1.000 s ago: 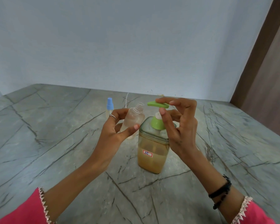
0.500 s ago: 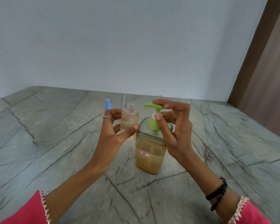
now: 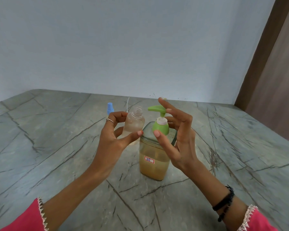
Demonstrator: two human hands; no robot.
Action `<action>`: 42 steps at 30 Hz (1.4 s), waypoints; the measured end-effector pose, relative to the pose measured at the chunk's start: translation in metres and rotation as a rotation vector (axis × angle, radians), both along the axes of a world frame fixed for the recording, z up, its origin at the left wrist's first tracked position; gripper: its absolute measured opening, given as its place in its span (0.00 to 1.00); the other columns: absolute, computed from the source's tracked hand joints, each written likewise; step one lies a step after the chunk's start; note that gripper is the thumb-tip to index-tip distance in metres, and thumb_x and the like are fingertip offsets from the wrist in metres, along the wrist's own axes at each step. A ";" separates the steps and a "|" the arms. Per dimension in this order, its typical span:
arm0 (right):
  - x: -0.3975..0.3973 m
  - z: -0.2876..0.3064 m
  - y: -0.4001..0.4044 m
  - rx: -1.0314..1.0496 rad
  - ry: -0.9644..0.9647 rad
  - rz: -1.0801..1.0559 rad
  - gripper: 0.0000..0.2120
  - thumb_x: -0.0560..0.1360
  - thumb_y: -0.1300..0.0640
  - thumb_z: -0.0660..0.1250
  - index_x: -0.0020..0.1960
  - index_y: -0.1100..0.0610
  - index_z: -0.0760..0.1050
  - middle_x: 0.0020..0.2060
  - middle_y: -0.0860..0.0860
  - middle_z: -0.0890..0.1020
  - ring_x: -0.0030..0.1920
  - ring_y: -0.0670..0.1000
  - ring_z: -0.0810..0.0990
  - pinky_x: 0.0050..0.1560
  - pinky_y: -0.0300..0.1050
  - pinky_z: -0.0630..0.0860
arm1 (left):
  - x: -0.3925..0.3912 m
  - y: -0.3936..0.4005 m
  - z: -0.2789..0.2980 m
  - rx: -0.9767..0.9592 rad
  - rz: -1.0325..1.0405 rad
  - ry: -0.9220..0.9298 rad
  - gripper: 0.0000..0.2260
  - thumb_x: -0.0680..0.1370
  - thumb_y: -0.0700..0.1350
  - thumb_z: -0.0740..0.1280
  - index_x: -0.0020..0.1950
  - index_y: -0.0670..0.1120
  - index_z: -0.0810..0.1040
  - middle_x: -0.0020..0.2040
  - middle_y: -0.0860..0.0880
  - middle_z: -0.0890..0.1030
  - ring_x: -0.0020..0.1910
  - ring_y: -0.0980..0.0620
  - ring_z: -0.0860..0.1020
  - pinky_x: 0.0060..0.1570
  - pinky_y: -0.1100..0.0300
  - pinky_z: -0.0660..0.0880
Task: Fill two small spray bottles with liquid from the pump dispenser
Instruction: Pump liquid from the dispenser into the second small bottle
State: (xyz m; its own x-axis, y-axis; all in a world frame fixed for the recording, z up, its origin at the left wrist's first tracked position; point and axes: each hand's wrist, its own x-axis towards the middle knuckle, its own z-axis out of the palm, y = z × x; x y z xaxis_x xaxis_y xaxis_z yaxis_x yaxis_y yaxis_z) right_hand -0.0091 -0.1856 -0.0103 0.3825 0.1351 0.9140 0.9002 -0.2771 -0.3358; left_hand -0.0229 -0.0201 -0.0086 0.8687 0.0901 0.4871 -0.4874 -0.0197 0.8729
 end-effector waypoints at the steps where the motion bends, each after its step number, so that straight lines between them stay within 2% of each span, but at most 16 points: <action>1: 0.000 0.000 0.000 -0.006 0.001 -0.001 0.19 0.74 0.54 0.65 0.61 0.51 0.62 0.69 0.52 0.71 0.59 0.50 0.79 0.52 0.49 0.78 | -0.001 0.000 0.001 0.003 0.005 -0.011 0.20 0.63 0.46 0.76 0.51 0.53 0.73 0.53 0.52 0.78 0.47 0.59 0.81 0.41 0.65 0.77; 3: 0.001 0.001 0.000 -0.012 0.001 -0.016 0.20 0.74 0.53 0.66 0.61 0.51 0.62 0.68 0.52 0.72 0.58 0.50 0.79 0.52 0.49 0.78 | -0.003 -0.001 0.003 0.008 0.012 -0.032 0.21 0.62 0.45 0.78 0.51 0.52 0.74 0.52 0.54 0.79 0.47 0.60 0.80 0.42 0.66 0.77; 7: 0.000 0.002 -0.001 -0.012 0.006 -0.025 0.20 0.73 0.53 0.66 0.61 0.50 0.62 0.66 0.50 0.74 0.54 0.51 0.81 0.51 0.50 0.79 | -0.005 -0.002 0.007 0.012 0.000 -0.036 0.20 0.62 0.46 0.73 0.52 0.52 0.75 0.51 0.56 0.80 0.49 0.58 0.81 0.41 0.67 0.77; 13: 0.001 0.002 -0.001 0.005 0.020 -0.012 0.19 0.73 0.53 0.66 0.60 0.50 0.62 0.64 0.49 0.75 0.51 0.52 0.81 0.49 0.53 0.79 | -0.004 0.001 0.006 0.049 0.006 -0.020 0.20 0.62 0.46 0.74 0.52 0.53 0.76 0.50 0.57 0.82 0.51 0.57 0.80 0.44 0.64 0.78; 16: -0.001 0.005 -0.001 0.044 0.051 0.045 0.18 0.74 0.55 0.66 0.59 0.49 0.62 0.62 0.49 0.76 0.52 0.53 0.82 0.50 0.56 0.79 | -0.002 0.002 0.006 0.078 0.024 -0.018 0.21 0.62 0.47 0.77 0.53 0.53 0.77 0.52 0.54 0.81 0.53 0.55 0.80 0.47 0.59 0.79; 18: -0.002 0.007 -0.001 0.071 0.078 0.095 0.18 0.74 0.56 0.66 0.59 0.47 0.62 0.61 0.48 0.76 0.55 0.53 0.82 0.54 0.54 0.79 | -0.002 0.002 0.007 0.081 0.019 -0.022 0.22 0.63 0.46 0.75 0.55 0.51 0.77 0.54 0.51 0.81 0.54 0.53 0.80 0.47 0.59 0.80; 20: -0.003 0.009 0.000 0.090 0.080 0.116 0.17 0.74 0.56 0.65 0.58 0.49 0.62 0.59 0.48 0.77 0.57 0.52 0.81 0.56 0.51 0.78 | -0.002 0.001 0.008 0.085 0.013 -0.025 0.22 0.62 0.46 0.74 0.55 0.50 0.77 0.54 0.50 0.81 0.53 0.54 0.80 0.45 0.64 0.79; 24: -0.004 0.015 0.002 0.109 0.040 0.037 0.17 0.74 0.53 0.65 0.58 0.44 0.61 0.53 0.55 0.80 0.58 0.53 0.80 0.59 0.46 0.74 | -0.001 0.002 0.010 0.104 0.018 -0.022 0.22 0.62 0.47 0.73 0.55 0.51 0.77 0.53 0.53 0.81 0.52 0.57 0.80 0.44 0.66 0.78; 27: -0.003 0.018 0.003 0.119 0.058 -0.041 0.16 0.74 0.46 0.65 0.57 0.39 0.61 0.51 0.51 0.82 0.56 0.59 0.79 0.57 0.57 0.73 | -0.001 0.002 0.010 0.124 0.023 -0.026 0.21 0.62 0.48 0.73 0.54 0.53 0.76 0.53 0.54 0.81 0.52 0.57 0.79 0.43 0.67 0.78; 29: -0.003 0.020 0.003 0.117 0.057 -0.073 0.15 0.74 0.42 0.64 0.56 0.37 0.61 0.50 0.48 0.82 0.56 0.61 0.79 0.54 0.61 0.72 | -0.001 0.002 0.010 0.122 0.023 -0.031 0.21 0.62 0.48 0.73 0.53 0.54 0.76 0.52 0.54 0.81 0.51 0.58 0.79 0.42 0.68 0.77; 36: -0.003 0.020 0.004 0.063 0.038 -0.139 0.10 0.73 0.45 0.63 0.49 0.41 0.62 0.47 0.48 0.83 0.46 0.59 0.78 0.45 0.57 0.72 | 0.001 0.006 0.009 0.130 0.006 -0.011 0.20 0.61 0.48 0.73 0.51 0.56 0.76 0.51 0.56 0.80 0.51 0.62 0.78 0.44 0.70 0.76; 40: -0.001 0.018 0.004 0.039 0.020 -0.158 0.11 0.73 0.45 0.63 0.48 0.47 0.64 0.46 0.40 0.78 0.47 0.61 0.79 0.43 0.57 0.72 | 0.002 0.008 0.009 0.121 -0.014 -0.008 0.20 0.61 0.46 0.73 0.52 0.54 0.77 0.51 0.56 0.80 0.51 0.63 0.78 0.45 0.71 0.74; 42: 0.000 0.018 0.004 0.033 -0.003 -0.156 0.12 0.73 0.45 0.64 0.49 0.49 0.65 0.46 0.43 0.78 0.47 0.61 0.79 0.44 0.58 0.72 | 0.003 0.008 0.009 0.105 -0.026 0.000 0.20 0.61 0.46 0.73 0.52 0.53 0.77 0.52 0.54 0.81 0.52 0.60 0.78 0.46 0.70 0.75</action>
State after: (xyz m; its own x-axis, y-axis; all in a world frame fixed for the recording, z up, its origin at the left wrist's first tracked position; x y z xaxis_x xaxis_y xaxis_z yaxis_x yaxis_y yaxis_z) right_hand -0.0088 -0.1814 0.0075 0.3937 0.0442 0.9182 0.8483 -0.4021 -0.3444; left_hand -0.0197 -0.0124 0.0007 0.8703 0.0155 0.4923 -0.4886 -0.0984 0.8669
